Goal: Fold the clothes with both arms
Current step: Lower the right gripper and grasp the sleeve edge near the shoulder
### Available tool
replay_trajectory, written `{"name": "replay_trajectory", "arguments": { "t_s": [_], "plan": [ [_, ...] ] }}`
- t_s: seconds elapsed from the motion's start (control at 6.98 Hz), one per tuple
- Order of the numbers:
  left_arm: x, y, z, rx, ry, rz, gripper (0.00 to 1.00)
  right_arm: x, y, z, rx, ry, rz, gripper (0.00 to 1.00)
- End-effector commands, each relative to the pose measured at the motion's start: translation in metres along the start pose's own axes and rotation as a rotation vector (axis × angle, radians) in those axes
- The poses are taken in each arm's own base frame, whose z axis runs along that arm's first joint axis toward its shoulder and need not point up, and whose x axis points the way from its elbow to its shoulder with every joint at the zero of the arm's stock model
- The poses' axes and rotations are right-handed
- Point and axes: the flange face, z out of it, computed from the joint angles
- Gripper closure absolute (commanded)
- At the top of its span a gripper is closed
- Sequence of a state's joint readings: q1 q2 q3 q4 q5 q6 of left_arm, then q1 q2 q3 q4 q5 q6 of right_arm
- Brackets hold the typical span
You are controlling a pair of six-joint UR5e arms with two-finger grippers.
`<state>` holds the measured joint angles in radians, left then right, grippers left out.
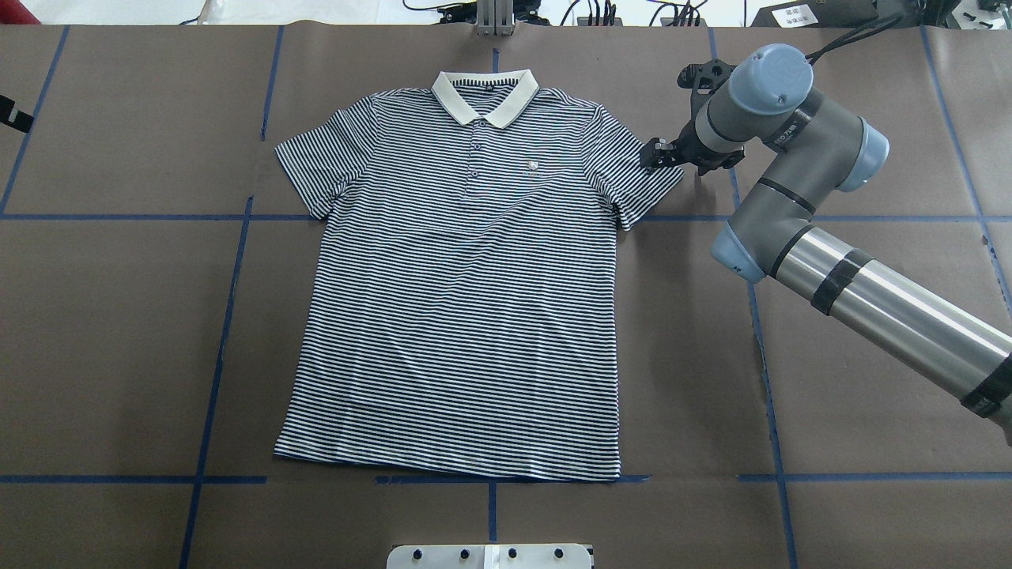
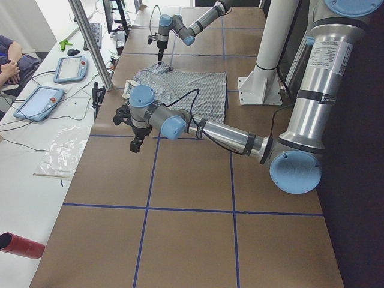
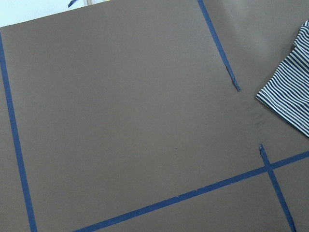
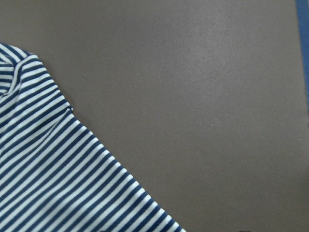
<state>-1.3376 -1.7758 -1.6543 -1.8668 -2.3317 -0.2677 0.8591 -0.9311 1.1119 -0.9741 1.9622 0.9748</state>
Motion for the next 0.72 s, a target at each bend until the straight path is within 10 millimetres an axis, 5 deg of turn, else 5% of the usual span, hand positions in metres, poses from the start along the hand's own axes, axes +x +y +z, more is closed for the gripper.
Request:
{"name": "replay_trajectory", "arguments": {
  "t_s": [0.0,0.29,0.57],
  "plan": [
    [-0.006,0.002,0.006,-0.012,-0.003,-0.009,0.0,-0.003,-0.001,-0.001,0.001,-0.003,0.001,0.69],
    [-0.007,0.002,0.007,-0.014,-0.004,-0.012,0.0,-0.009,-0.004,-0.005,0.005,-0.013,0.001,1.0],
    [-0.007,0.002,0.007,-0.014,-0.004,-0.013,0.0,-0.024,-0.01,-0.014,0.016,-0.03,0.001,1.0]
  ]
}}
